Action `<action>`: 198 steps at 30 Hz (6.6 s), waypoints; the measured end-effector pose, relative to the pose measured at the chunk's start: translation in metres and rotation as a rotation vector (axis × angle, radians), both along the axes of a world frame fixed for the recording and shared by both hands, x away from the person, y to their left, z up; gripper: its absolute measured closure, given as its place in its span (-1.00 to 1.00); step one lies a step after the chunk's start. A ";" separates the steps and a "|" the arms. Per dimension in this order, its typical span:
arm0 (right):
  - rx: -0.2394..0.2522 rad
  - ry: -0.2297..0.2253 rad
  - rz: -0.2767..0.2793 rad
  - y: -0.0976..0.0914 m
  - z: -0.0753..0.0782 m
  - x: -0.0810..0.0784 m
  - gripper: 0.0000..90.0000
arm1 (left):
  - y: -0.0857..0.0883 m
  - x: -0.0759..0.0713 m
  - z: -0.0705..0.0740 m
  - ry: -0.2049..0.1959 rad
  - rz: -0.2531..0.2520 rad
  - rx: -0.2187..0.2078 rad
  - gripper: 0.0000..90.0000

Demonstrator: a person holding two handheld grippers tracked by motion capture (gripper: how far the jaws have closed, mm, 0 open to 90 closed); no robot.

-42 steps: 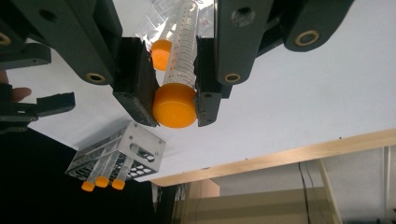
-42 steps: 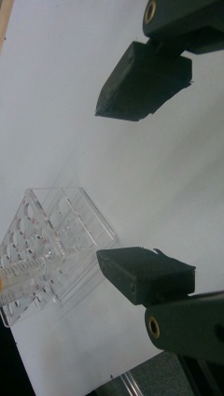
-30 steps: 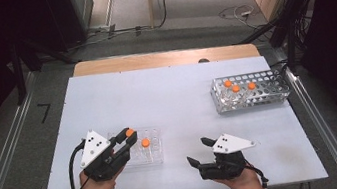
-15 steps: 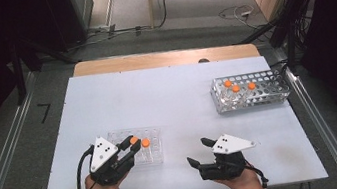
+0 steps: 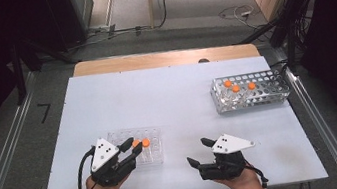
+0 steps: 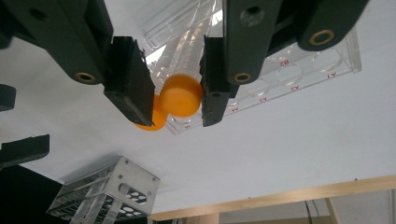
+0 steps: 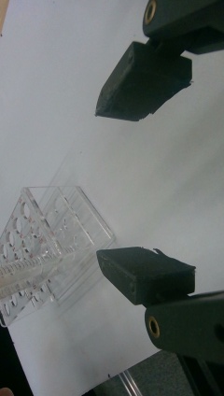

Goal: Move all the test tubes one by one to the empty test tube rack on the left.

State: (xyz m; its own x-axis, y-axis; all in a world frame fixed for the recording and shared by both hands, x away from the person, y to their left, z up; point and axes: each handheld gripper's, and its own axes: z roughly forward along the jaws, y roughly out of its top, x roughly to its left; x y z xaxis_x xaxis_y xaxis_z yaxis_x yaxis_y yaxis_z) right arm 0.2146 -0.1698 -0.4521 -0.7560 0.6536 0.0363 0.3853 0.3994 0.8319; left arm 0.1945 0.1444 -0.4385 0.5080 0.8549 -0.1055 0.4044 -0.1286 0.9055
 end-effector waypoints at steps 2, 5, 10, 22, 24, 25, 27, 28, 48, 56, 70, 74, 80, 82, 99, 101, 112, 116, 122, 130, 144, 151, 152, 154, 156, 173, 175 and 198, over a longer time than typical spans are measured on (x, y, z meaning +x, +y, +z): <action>0.001 -0.001 0.001 0.000 0.000 0.000 -0.46 | 0.001 0.000 0.000 -0.003 0.002 -0.004 0.39; 0.002 -0.002 -0.001 0.000 0.000 0.000 -0.45 | 0.001 -0.001 0.002 -0.007 0.005 -0.014 0.38; 0.002 -0.003 -0.005 -0.001 0.001 0.000 -0.45 | 0.004 -0.002 0.004 -0.014 0.014 -0.031 0.33; 0.018 -0.030 -0.107 -0.024 0.007 0.017 -0.43 | 0.007 -0.007 0.010 -0.022 0.036 -0.061 -0.06; 0.028 -0.039 -0.149 -0.034 0.009 0.024 -0.42 | 0.007 -0.007 0.010 -0.021 0.049 -0.063 -0.21; 0.031 -0.040 -0.173 -0.039 0.009 0.027 -0.41 | 0.008 -0.007 0.010 -0.022 0.057 -0.063 -0.28; 0.026 -0.056 -0.221 -0.049 0.010 0.034 -0.41 | 0.008 -0.006 0.011 -0.025 0.072 -0.062 -0.37; 0.025 -0.063 -0.241 -0.053 0.011 0.037 -0.40 | 0.008 -0.006 0.011 -0.025 0.077 -0.062 -0.40; 0.012 -0.085 -0.602 -0.119 0.012 0.096 -0.21 | 0.012 -0.005 0.012 -0.045 0.129 -0.058 -0.50; 0.020 -0.101 -0.672 -0.126 0.009 0.118 0.14 | 0.012 -0.006 0.012 -0.047 0.130 -0.056 -0.48; 0.019 -0.088 -0.675 -0.123 0.000 0.143 0.40 | 0.012 -0.005 0.011 -0.048 0.129 -0.054 -0.47; 0.004 -0.101 -0.667 -0.121 -0.002 0.144 0.55 | 0.012 -0.005 0.011 -0.048 0.129 -0.055 -0.47; 0.005 -0.128 -0.669 -0.120 0.003 0.141 0.58 | 0.012 -0.005 0.012 -0.048 0.131 -0.056 -0.47; 0.007 -0.146 -0.668 -0.119 0.007 0.139 0.58 | 0.012 -0.005 0.011 -0.049 0.129 -0.054 -0.47; 0.103 -0.251 -0.655 -0.126 0.053 0.109 0.60 | 0.012 -0.007 0.013 -0.058 0.129 -0.062 -0.47; 0.096 -0.251 -0.644 -0.125 0.054 0.105 0.60 | 0.013 -0.007 0.014 -0.059 0.130 -0.063 -0.47; 0.107 -0.219 -0.561 -0.123 0.053 0.070 0.60 | 0.012 -0.010 0.018 -0.072 0.122 -0.068 -0.47; 0.106 -0.208 -0.514 -0.119 0.051 0.052 0.60 | 0.011 -0.012 0.019 -0.076 0.119 -0.072 -0.47; 0.110 -0.166 -0.409 -0.102 0.043 0.027 0.60 | 0.006 -0.014 0.020 -0.080 0.097 -0.069 -0.47; 0.095 -0.107 -0.244 -0.066 0.031 0.005 0.60 | -0.006 -0.020 0.023 -0.086 0.047 -0.063 -0.46; 0.052 -0.079 -0.067 -0.011 0.012 -0.011 0.59 | -0.043 -0.031 0.018 -0.078 -0.093 -0.018 -0.39; 0.029 -0.064 -0.008 0.010 0.005 -0.015 0.59 | -0.058 -0.032 0.014 -0.064 -0.139 -0.010 -0.34; 0.029 -0.062 0.001 0.012 0.004 -0.016 0.59 | -0.059 -0.031 0.014 -0.061 -0.148 -0.011 -0.33; 0.025 -0.058 0.016 0.017 0.003 -0.017 0.59 | -0.064 -0.032 0.013 -0.057 -0.165 -0.013 -0.30; 0.023 -0.057 0.030 0.020 0.002 -0.020 0.59 | -0.068 -0.033 0.012 -0.055 -0.185 -0.014 -0.26; 0.010 -0.044 0.103 0.038 -0.002 -0.030 0.59 | -0.091 -0.028 0.003 -0.035 -0.272 -0.022 0.31; 0.010 -0.043 0.107 0.039 -0.002 -0.031 0.59 | -0.091 -0.028 0.003 -0.034 -0.270 -0.019 0.40; 0.013 0.009 0.148 0.038 -0.002 -0.026 -0.24 | -0.086 -0.028 0.005 -0.023 -0.277 -0.029 0.55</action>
State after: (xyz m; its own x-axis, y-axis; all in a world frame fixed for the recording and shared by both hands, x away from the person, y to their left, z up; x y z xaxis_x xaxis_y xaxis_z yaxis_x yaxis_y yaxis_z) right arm 0.1889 -0.1314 -0.4539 -0.8435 0.5348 0.0510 0.3303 0.4413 0.8344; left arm 0.1665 0.0585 -0.4336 0.7248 0.6795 -0.1140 0.3369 -0.2052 0.9189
